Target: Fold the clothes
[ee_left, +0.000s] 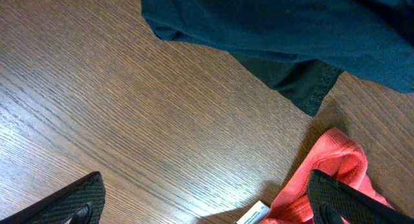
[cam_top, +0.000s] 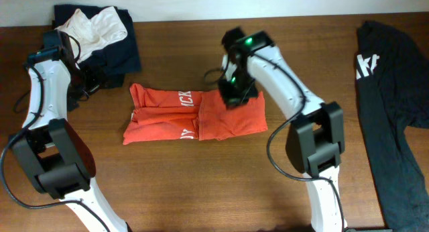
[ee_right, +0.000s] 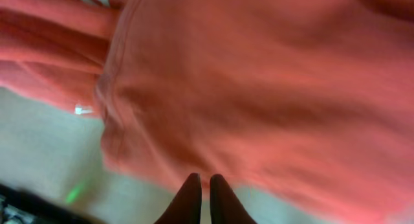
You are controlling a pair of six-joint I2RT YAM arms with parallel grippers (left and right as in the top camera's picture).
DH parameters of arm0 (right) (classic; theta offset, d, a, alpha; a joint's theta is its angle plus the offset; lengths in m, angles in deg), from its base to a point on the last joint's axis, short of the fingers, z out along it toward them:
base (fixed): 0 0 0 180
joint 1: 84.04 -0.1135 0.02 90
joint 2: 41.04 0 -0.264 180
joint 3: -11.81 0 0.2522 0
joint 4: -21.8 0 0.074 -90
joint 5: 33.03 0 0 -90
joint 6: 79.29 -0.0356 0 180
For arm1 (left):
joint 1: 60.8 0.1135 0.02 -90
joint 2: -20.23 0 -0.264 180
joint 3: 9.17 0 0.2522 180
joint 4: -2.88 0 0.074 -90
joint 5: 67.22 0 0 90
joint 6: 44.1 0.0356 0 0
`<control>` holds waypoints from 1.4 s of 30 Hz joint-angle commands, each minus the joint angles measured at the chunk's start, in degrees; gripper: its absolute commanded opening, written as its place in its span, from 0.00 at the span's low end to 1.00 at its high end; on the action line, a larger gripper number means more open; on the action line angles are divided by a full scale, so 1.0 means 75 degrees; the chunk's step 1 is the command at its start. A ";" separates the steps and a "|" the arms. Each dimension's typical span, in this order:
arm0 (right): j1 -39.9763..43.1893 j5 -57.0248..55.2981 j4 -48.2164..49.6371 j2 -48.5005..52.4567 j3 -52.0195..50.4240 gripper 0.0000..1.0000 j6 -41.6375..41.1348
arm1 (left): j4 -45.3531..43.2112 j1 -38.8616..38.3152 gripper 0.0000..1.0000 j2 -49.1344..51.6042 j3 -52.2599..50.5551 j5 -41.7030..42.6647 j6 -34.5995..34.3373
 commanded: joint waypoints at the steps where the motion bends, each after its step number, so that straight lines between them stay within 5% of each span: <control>1: -0.0679 0.0350 0.0551 0.0085 -0.1294 0.11 -0.0006 | 0.0000 0.0006 0.99 -0.0041 0.0082 0.0058 -0.0003; 5: -0.1029 -0.0015 0.1177 0.0082 -0.1859 0.11 -0.0067 | 0.0006 0.0006 0.99 -0.0041 0.0082 0.0061 -0.0003; 9: -0.0236 -0.0146 -0.0455 0.0079 -0.0178 0.21 -0.0029 | 0.0286 0.0006 0.99 -0.0041 0.0082 0.0125 0.0006; 10: 0.0152 -0.0146 -0.0979 0.0079 0.0635 0.53 -0.0032 | 0.0367 0.0006 0.99 -0.0041 0.0082 0.0195 0.0134; 11: 0.0536 -0.0143 -0.1370 0.0079 0.1346 0.99 -0.0035 | 0.0364 0.0006 0.99 -0.0041 0.0082 0.0624 0.0723; 14: 0.1757 -0.0143 -0.1749 0.0079 0.2626 0.99 -0.0038 | 0.0364 0.0006 0.99 -0.0038 0.0082 0.1926 0.1912; 20: 0.3791 -0.0143 -0.1775 0.0082 0.2713 0.99 -0.0041 | 0.0606 0.0000 0.99 0.0682 0.0082 0.4701 0.3328; 32: 0.4042 -0.0146 -0.2008 0.0082 0.2710 0.99 -0.0035 | 0.1239 -0.0280 0.97 0.1877 0.0064 0.4663 0.3966; 37: 0.4042 -0.0146 -0.2040 0.0082 0.2710 0.99 -0.0035 | 0.1341 -0.1087 0.79 0.1877 0.0038 0.3756 0.3861; 39: 0.4042 -0.0146 -0.2090 0.0082 0.2710 0.99 -0.0035 | 0.1338 -0.1309 0.57 0.1877 0.0038 0.3019 0.3698; 42: 0.4042 -0.0146 -0.2101 0.0082 0.2710 0.99 -0.0035 | 0.1352 -0.1323 0.08 0.1877 0.0041 0.2553 0.3421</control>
